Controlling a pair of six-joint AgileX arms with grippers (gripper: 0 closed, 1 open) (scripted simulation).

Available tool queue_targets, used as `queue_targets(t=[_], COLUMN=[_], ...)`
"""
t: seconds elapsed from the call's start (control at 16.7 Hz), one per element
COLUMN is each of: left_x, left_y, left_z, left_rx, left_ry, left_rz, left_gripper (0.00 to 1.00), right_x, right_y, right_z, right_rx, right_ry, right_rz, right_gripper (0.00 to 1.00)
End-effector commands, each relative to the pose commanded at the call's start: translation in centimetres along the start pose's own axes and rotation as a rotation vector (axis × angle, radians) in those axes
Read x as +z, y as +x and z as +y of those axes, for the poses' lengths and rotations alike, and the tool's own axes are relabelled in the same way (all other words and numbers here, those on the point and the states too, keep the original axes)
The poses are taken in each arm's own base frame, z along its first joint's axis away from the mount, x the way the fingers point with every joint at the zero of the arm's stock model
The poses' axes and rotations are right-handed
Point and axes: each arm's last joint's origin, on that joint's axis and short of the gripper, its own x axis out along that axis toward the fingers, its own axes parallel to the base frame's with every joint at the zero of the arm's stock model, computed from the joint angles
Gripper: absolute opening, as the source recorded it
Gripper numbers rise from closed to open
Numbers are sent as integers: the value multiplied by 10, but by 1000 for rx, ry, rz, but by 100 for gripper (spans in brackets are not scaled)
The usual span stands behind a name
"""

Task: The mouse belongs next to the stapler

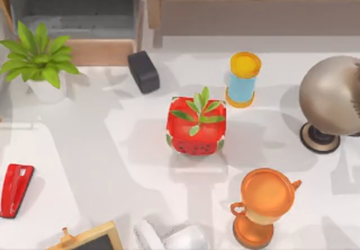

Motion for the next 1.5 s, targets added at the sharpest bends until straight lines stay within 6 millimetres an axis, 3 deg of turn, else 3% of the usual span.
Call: queue_targets(t=[0.96, 1.5], left_x=[0, 0], left_y=[24, 24], left_z=[-5, -5], left_rx=[-1, -1], left_ry=[0, 0], left_rz=[1, 1], left_gripper=[100, 32], right_x=[0, 0], right_y=[0, 0], right_z=[0, 0], right_rx=[0, 0], right_ry=[0, 0], right_rz=[0, 0], right_gripper=[100, 100])
